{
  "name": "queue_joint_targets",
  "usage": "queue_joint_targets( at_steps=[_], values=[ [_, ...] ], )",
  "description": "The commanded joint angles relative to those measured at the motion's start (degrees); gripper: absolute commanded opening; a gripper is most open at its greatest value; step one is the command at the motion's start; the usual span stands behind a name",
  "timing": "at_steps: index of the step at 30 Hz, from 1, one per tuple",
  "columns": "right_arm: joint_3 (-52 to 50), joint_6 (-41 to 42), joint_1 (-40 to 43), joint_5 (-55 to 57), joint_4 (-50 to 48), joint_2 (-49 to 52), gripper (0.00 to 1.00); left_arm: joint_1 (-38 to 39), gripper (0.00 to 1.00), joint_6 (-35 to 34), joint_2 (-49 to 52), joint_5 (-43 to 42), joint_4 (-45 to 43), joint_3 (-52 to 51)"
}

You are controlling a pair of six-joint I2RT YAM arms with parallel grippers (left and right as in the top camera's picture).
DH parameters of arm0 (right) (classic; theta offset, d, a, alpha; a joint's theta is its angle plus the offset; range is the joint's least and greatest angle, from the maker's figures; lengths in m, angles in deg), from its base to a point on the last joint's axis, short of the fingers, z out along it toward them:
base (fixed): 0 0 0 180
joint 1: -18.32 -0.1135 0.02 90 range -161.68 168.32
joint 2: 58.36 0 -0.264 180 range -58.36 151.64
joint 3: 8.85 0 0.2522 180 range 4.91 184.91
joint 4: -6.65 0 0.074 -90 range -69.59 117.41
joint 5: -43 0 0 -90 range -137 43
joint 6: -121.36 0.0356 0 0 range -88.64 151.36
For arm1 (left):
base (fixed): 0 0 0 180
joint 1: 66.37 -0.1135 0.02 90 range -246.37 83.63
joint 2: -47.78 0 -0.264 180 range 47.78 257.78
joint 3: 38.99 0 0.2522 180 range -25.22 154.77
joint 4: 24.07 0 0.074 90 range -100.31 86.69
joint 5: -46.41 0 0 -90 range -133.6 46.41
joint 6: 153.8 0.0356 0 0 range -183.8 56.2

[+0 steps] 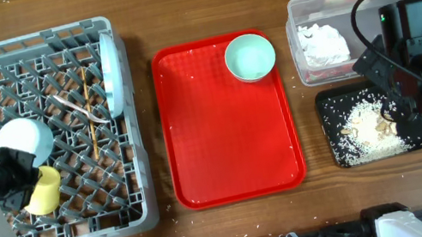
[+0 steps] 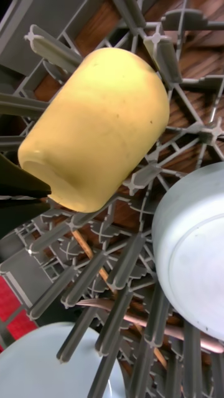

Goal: Sort waste into correct bins and load items into the dishwasher rack

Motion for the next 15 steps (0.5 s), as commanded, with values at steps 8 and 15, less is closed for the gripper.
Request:
queue_joint_targets(
  at_steps=[8, 15],
  values=[
    [0.3, 0.5, 0.2, -0.1, -0.1, -0.5, 1.0, -0.2, 0.04, -5.1, -0.3, 8.9, 0.1, -0.5],
    [0.3, 0.5, 0.2, -0.1, -0.1, -0.5, 1.0, -6.0, 0.04, -6.6, -0.4, 8.6, 1.9, -0.4]
  ],
)
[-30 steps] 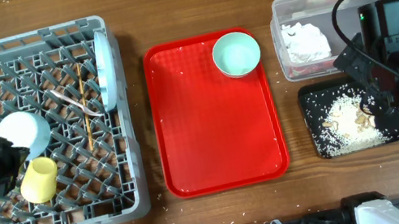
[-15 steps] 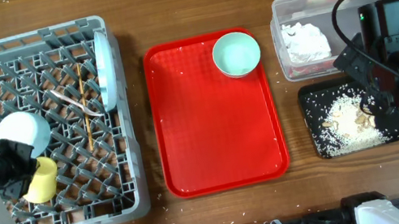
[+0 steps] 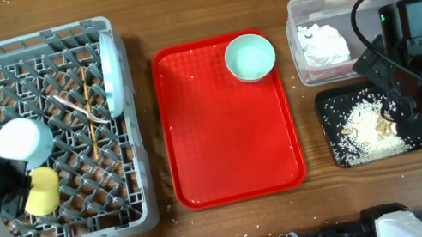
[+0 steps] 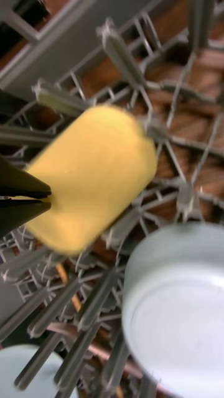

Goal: Sort waste into correct bins and load items into the dishwasher rack

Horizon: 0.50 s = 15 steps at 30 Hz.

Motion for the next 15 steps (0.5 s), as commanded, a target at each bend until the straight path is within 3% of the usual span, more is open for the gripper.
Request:
queue_joint_targets(
  at_steps=[1, 6, 10, 15],
  values=[
    [0.3, 0.5, 0.2, -0.1, -0.1, -0.5, 1.0, -4.3, 0.04, -1.8, -0.2, 1.7, 1.0, -0.5],
    [0.3, 0.5, 0.2, -0.1, -0.1, -0.5, 1.0, -6.1, 0.04, -1.5, -1.4, -3.3, 1.8, -0.5],
    [0.3, 0.5, 0.2, -0.1, -0.1, -0.5, 1.0, -5.7, 0.04, 6.0, -6.6, -18.3, -0.8, -0.5],
    [0.3, 0.5, 0.2, -0.1, -0.1, -0.5, 1.0, -1.5, 0.04, 5.9, -7.7, -17.6, -1.7, -1.0]
  ],
)
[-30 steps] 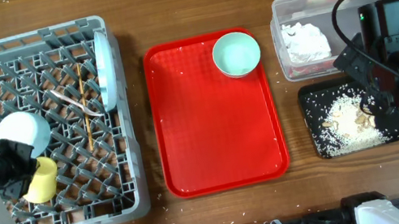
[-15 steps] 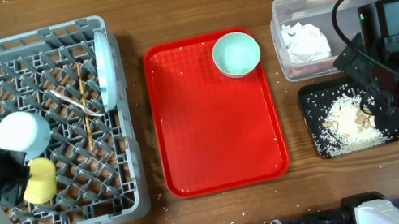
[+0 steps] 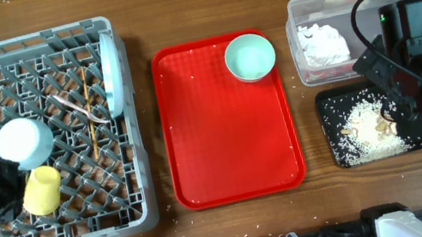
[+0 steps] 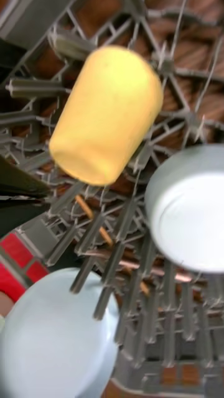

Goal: Sort waste into correct bins and load items into the dishwasher rack

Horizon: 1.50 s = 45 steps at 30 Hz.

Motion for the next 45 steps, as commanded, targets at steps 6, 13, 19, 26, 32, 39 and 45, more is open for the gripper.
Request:
queue_joint_targets(
  at_steps=[6, 13, 19, 26, 32, 39, 45],
  values=[
    [0.3, 0.5, 0.2, -0.1, -0.1, -0.5, 1.0, 8.2, 0.04, 1.6, 3.6, 0.9, -2.8, -2.8],
    [0.3, 0.5, 0.2, -0.1, -0.1, -0.5, 1.0, 9.6, 0.04, -4.5, 6.1, 17.5, -2.5, -2.8],
    [0.3, 0.5, 0.2, -0.1, -0.1, -0.5, 1.0, 9.6, 0.04, -4.8, 6.2, 19.4, -2.2, -2.8],
    [0.3, 0.5, 0.2, -0.1, -0.1, -0.5, 1.0, 7.8, 0.04, -11.0, 6.1, 25.8, 1.1, -2.8],
    [0.3, 0.5, 0.2, -0.1, -0.1, -0.5, 1.0, 0.8, 0.04, -10.5, 4.3, 21.1, 3.3, -2.8],
    [0.3, 0.5, 0.2, -0.1, -0.1, -0.5, 1.0, 0.8, 0.04, -3.0, -4.2, -10.0, 8.1, -2.8],
    [0.3, 0.5, 0.2, -0.1, -0.1, -0.5, 1.0, 9.6, 0.9, 7.8, -12.9, -23.9, 10.7, -2.8]
  ],
)
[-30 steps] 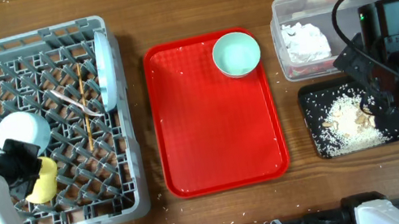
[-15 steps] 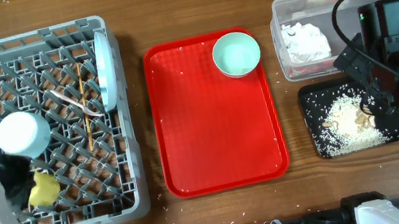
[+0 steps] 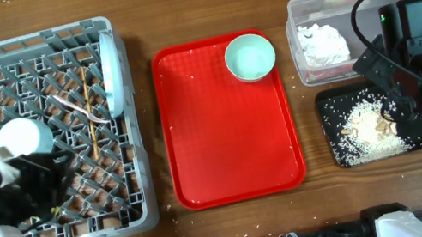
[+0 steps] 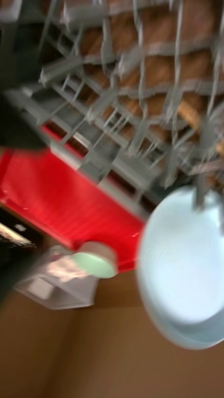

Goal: Sort waste into correct bins and load items into the dishwasher rack
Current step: 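Withdraw the left gripper and move it to the green bowl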

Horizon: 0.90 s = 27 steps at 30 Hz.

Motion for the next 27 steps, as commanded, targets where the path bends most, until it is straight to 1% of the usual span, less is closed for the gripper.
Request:
queue_joint_targets(
  at_steps=[1, 3, 5, 8, 10, 13, 16, 20, 23, 25, 27],
  values=[
    [0.3, 0.5, 0.2, -0.1, -0.1, -0.5, 1.0, 12.7, 0.93, 4.9, -4.3, -3.7, 0.3, -0.2],
    [0.3, 0.5, 0.2, -0.1, -0.1, -0.5, 1.0, 21.1, 0.92, 4.6, -3.8, 3.3, -1.2, -0.3],
    [0.3, 0.5, 0.2, -0.1, -0.1, -0.5, 1.0, 29.0, 0.87, 4.0, -1.6, 11.1, -2.8, -0.3],
    [0.3, 0.5, 0.2, -0.1, -0.1, -0.5, 1.0, 36.5, 0.86, -0.4, 2.5, 18.1, -4.7, -0.3],
    [0.3, 0.5, 0.2, -0.1, -0.1, -0.5, 1.0, 40.9, 0.82, -2.1, 7.0, 22.4, -6.1, -0.3],
    [0.3, 0.5, 0.2, -0.1, -0.1, -0.5, 1.0, 43.8, 0.78, -2.0, 12.1, 24.1, -8.0, -0.3],
    [0.3, 0.5, 0.2, -0.1, -0.1, -0.5, 1.0, 44.5, 0.7, -2.0, 15.1, 24.1, -9.0, -0.3],
    [0.3, 0.5, 0.2, -0.1, -0.1, -0.5, 1.0, 44.8, 0.69, -2.0, 18.1, 24.0, -8.7, -0.3],
    [0.3, 0.5, 0.2, -0.1, -0.1, -0.5, 1.0, 45.6, 0.69, -2.0, 18.2, 24.0, -8.9, -0.3],
    [0.3, 0.5, 0.2, -0.1, -0.1, -0.5, 1.0, 47.0, 0.66, -2.0, 18.2, 24.0, -8.7, -0.3],
    [0.3, 0.5, 0.2, -0.1, -0.1, -0.5, 1.0, 48.1, 0.67, -2.0, 17.9, 22.6, -8.3, -0.2]
  ],
)
